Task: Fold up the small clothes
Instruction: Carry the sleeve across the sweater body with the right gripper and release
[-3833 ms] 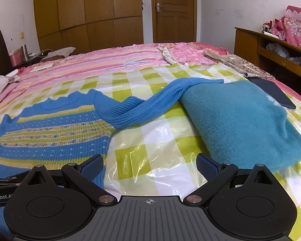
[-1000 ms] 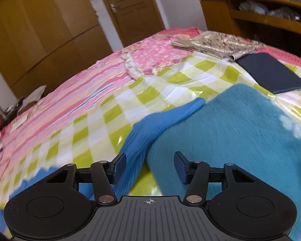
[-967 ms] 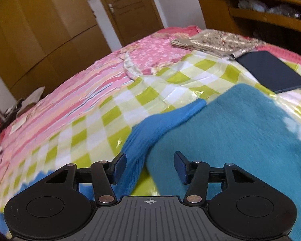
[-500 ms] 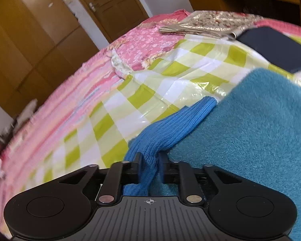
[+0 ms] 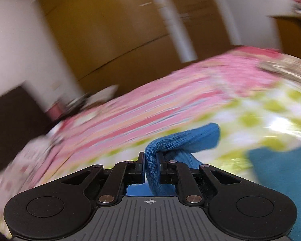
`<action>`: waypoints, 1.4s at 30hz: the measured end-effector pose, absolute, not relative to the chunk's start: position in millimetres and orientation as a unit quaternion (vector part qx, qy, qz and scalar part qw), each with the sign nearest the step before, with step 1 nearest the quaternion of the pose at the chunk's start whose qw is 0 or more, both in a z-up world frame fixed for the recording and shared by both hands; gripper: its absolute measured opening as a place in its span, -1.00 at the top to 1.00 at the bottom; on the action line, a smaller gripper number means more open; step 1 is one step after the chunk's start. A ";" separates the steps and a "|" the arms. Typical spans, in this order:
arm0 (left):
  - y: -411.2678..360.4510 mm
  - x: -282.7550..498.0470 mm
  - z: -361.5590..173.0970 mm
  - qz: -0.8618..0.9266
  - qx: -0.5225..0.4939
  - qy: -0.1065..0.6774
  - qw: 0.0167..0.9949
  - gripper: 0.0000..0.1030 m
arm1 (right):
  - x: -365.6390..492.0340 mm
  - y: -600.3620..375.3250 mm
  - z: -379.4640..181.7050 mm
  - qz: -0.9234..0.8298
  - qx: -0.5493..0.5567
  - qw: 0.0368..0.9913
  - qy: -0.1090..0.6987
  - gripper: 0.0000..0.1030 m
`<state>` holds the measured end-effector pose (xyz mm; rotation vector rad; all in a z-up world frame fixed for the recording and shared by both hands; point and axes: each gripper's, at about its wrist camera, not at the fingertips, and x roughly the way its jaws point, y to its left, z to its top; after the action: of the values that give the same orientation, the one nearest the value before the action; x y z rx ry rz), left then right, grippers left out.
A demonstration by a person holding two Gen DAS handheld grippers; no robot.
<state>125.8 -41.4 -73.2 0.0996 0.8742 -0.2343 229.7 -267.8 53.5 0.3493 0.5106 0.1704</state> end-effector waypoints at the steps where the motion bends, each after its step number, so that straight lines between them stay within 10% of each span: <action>1: -33.1 120.3 -68.7 -0.113 0.036 0.424 0.898 -1.00 | 230.8 -240.5 48.2 0.124 0.144 0.945 0.265 0.78; 11: 29.7 85.8 -53.6 -0.046 0.009 0.388 0.920 -1.00 | 206.7 -118.2 -34.4 0.253 -0.063 0.884 0.387 0.67; 24: 41.4 85.1 -41.9 -0.048 -0.003 0.347 0.936 -1.00 | 268.8 -109.3 -45.5 0.234 0.047 0.874 0.424 0.23; 30: 47.1 85.7 -40.7 -0.046 -0.014 0.341 0.939 -1.00 | 279.7 -131.1 -45.8 0.224 0.157 0.857 0.436 0.71; 42: 52.7 85.9 -36.7 -0.037 -0.028 0.328 0.944 -1.00 | 256.0 -143.0 34.0 0.163 0.127 0.938 0.277 0.72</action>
<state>85.9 52.7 -36.7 -0.0575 0.6676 -0.0748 256.0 -143.0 34.0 0.2603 0.5654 0.3334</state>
